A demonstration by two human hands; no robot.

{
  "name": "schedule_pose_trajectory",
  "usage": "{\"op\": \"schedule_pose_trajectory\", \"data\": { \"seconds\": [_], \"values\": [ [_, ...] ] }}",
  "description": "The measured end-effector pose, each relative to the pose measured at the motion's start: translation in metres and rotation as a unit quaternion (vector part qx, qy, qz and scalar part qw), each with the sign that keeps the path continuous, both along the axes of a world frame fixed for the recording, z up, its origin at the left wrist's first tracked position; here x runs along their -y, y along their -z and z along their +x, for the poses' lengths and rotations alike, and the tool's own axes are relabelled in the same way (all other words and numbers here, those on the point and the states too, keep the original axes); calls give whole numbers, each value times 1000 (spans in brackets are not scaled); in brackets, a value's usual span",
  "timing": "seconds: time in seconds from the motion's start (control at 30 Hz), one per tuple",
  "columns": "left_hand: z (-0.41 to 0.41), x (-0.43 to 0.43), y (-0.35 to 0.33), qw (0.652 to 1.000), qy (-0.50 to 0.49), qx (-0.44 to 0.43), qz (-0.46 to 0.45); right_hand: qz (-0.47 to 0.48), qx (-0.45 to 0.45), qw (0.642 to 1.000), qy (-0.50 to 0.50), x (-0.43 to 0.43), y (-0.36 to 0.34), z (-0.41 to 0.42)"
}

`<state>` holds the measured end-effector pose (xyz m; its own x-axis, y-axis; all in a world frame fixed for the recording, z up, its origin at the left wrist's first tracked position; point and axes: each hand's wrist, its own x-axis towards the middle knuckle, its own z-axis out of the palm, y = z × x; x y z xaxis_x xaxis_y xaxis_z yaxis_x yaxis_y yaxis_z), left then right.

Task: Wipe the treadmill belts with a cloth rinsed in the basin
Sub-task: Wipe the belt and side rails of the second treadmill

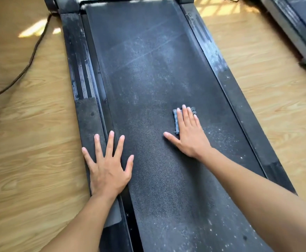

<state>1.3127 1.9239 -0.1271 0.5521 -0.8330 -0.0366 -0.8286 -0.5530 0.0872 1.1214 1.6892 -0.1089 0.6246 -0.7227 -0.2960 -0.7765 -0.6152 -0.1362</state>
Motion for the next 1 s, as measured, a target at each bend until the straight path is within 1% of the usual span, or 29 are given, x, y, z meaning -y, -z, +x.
{"op": "schedule_pose_trajectory", "data": {
  "seconds": [0.07,0.17,0.23,0.27,0.33,0.47,0.53,0.6,0.67,0.77,0.87,0.93,1.0],
  "values": [
    [-1,0,-2,1000,-1,2,3,8,-20,999,-28,-52,-1,-64],
    [-2,2,-5,1000,3,3,7,15,-43,998,-36,-142,-8,-165],
    [-3,2,-6,1000,0,10,14,31,-67,996,-54,-162,-10,-192],
    [-4,1,-5,1000,-2,11,13,42,-71,995,-55,-156,-9,-189],
    [-5,1,-1,1000,6,9,3,42,-50,997,-35,-124,-8,-155],
    [-3,2,1,1000,2,5,-8,-5,1,1000,30,-17,3,-45],
    [-4,1,2,1000,1,4,-11,-1,14,998,53,33,2,1],
    [-4,-1,2,1000,1,6,-13,0,13,999,48,63,1,25],
    [-3,-1,2,1000,3,9,-16,6,-6,1000,16,69,0,19],
    [-4,-1,1,1000,2,5,-10,22,-31,997,-66,34,-6,-44],
    [-5,-2,-2,1000,3,5,4,31,-94,988,-116,-36,-16,-148],
    [-4,1,-3,1000,1,1,10,27,-131,985,-112,-84,-24,-203],
    [-3,3,-6,1000,1,-2,19,32,-149,984,-89,-104,-27,-224]
  ]
}}
